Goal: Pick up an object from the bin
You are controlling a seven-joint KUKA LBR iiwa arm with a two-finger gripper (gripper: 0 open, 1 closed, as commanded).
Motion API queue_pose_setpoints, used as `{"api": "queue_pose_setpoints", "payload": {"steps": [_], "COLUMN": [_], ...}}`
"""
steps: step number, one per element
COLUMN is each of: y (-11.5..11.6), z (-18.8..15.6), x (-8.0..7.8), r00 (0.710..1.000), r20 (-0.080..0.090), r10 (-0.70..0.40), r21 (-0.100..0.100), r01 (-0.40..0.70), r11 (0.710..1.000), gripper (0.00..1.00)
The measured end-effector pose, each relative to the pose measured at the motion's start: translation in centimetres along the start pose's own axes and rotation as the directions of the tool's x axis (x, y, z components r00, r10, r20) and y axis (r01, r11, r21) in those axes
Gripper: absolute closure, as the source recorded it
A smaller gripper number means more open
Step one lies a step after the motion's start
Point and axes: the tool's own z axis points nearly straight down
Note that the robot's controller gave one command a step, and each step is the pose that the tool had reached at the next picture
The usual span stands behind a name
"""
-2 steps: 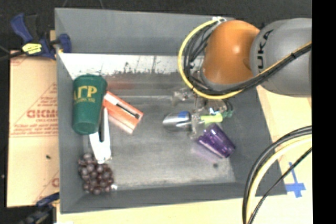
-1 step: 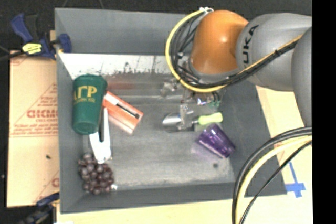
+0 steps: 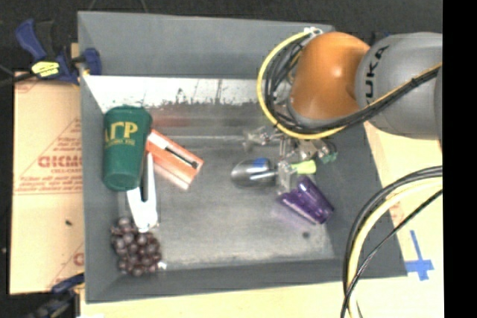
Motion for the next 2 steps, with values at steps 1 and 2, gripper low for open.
{"api": "queue_pose_setpoints", "payload": {"steps": [1, 2], "y": [0.5, -1.0], "z": [1.0, 2.0], "x": [-2.1, -0.9], "r00": [1.0, 0.995], "r20": [0.013, 0.008], "r10": [-0.003, -0.104], "r21": [-0.003, 0.001], "r01": [0.003, 0.104], "r11": [1.0, 0.995], "gripper": [0.0, 0.0]}}
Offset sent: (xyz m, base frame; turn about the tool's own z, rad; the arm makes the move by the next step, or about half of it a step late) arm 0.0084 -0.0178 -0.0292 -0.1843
